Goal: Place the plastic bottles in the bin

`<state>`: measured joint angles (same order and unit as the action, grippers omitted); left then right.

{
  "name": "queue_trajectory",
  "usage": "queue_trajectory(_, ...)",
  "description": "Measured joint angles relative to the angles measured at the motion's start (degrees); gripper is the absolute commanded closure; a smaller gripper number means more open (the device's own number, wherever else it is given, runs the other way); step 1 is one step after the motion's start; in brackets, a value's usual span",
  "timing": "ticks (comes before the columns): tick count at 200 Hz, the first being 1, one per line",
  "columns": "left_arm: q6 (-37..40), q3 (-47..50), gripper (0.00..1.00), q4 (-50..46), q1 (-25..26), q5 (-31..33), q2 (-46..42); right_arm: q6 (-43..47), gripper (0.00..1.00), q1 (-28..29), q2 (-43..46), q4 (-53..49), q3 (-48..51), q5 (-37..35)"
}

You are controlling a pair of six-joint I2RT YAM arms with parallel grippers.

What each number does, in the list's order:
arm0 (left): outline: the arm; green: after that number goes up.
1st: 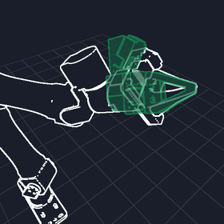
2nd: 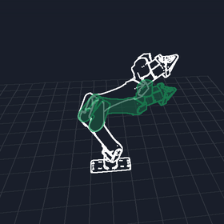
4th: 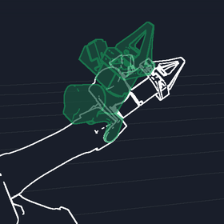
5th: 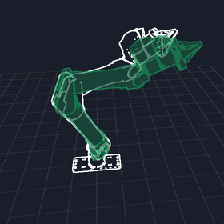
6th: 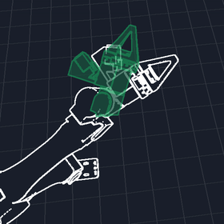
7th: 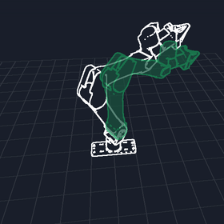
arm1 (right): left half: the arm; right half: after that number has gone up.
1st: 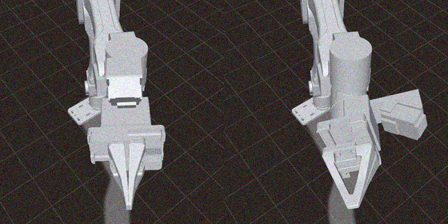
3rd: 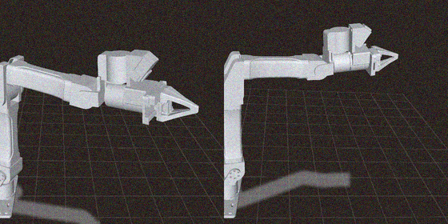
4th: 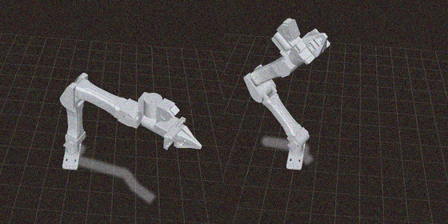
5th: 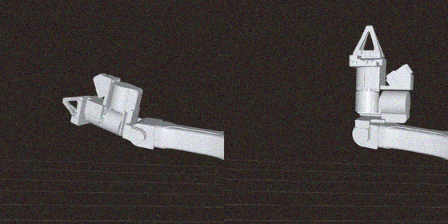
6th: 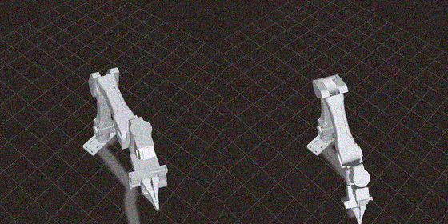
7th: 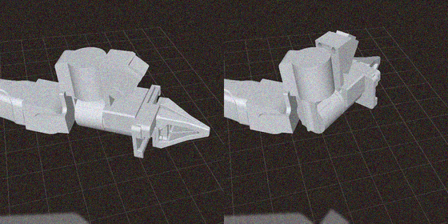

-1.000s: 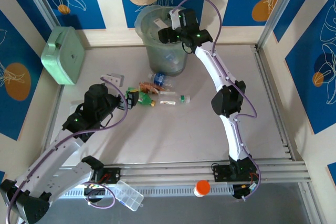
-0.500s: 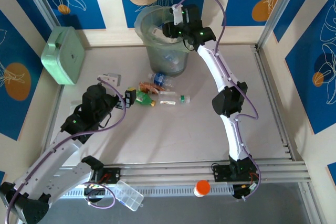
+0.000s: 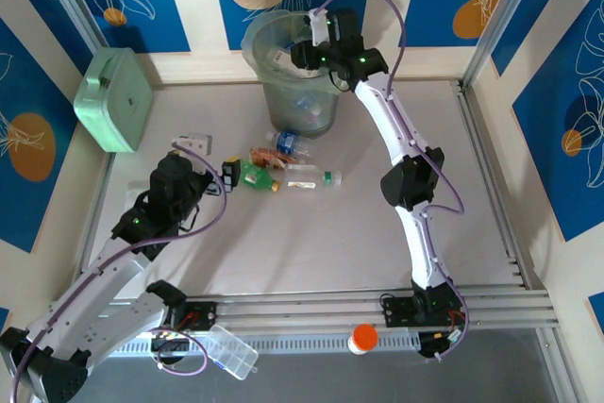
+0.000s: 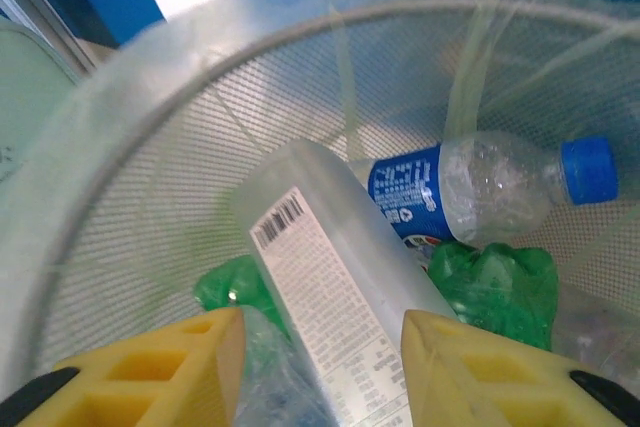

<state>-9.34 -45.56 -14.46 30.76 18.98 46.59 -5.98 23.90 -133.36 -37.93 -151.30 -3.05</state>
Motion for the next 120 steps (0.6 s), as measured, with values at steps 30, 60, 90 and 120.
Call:
queue_trajectory(30,-2.73,0.2,0.01,0.28,0.0,2.14,-0.11,-1.01,0.46,0.76,7.58,-0.9,-0.04,0.22)
queue_trajectory(60,-9.94,-1.73,0.01,-2.84,-0.63,2.34,1.86,-3.08,0.42,3.21,24.92,3.17,14.01,-0.68)
queue_trajectory(90,-19.65,-3.89,0.01,-5.03,-1.25,0.74,4.39,-6.58,0.4,7.37,48.19,14.97,44.65,-2.47)
queue_trajectory(120,-34.03,-4.87,0.01,-7.58,-2.6,-0.04,7.58,-13.14,0.4,8.22,63.28,23.47,69.61,-5.18)
